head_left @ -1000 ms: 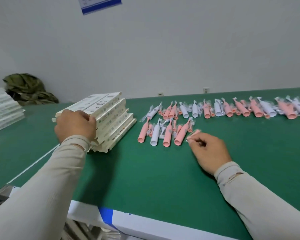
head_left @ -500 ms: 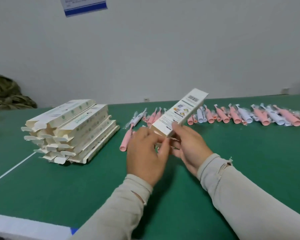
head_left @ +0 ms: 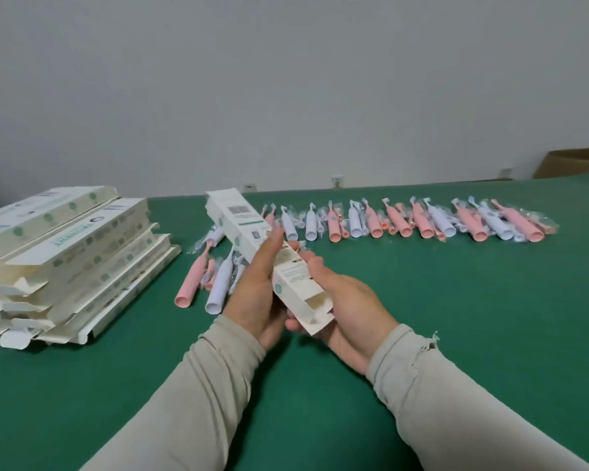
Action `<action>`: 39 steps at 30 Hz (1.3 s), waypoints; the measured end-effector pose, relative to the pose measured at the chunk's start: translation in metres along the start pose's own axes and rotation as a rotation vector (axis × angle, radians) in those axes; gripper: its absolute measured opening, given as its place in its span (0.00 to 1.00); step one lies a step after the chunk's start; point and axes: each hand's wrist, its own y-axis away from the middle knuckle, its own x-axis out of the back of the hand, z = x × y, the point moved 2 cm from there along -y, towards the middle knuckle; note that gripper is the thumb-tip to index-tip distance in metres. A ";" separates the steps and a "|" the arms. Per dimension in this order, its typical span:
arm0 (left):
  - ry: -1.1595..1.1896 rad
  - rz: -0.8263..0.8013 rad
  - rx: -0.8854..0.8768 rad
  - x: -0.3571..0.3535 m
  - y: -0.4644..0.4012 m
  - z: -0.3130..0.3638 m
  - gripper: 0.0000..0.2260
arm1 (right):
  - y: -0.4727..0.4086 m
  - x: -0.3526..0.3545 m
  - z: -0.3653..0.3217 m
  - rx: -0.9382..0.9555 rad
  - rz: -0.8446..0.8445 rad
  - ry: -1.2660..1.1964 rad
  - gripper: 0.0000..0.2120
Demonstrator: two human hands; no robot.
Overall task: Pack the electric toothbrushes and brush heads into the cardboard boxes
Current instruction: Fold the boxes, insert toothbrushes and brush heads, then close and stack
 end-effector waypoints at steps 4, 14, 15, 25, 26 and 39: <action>0.156 0.116 -0.125 0.020 -0.013 0.013 0.37 | -0.005 0.010 -0.001 0.211 0.172 0.543 0.26; 0.202 0.139 -0.154 0.015 -0.007 0.012 0.38 | -0.004 0.015 0.008 0.424 0.222 0.802 0.12; 0.193 0.120 -0.147 0.013 -0.006 0.009 0.40 | -0.004 0.014 0.009 0.421 0.218 0.777 0.12; 0.212 -0.028 -0.090 0.003 -0.003 -0.002 0.14 | -0.007 0.011 0.007 0.490 0.286 0.708 0.08; 0.221 -0.029 -0.102 0.002 -0.003 0.000 0.19 | -0.006 0.012 0.006 0.495 0.279 0.698 0.09; 0.269 -0.113 -0.103 0.002 -0.001 0.012 0.29 | 0.007 0.007 -0.012 0.826 0.131 1.068 0.10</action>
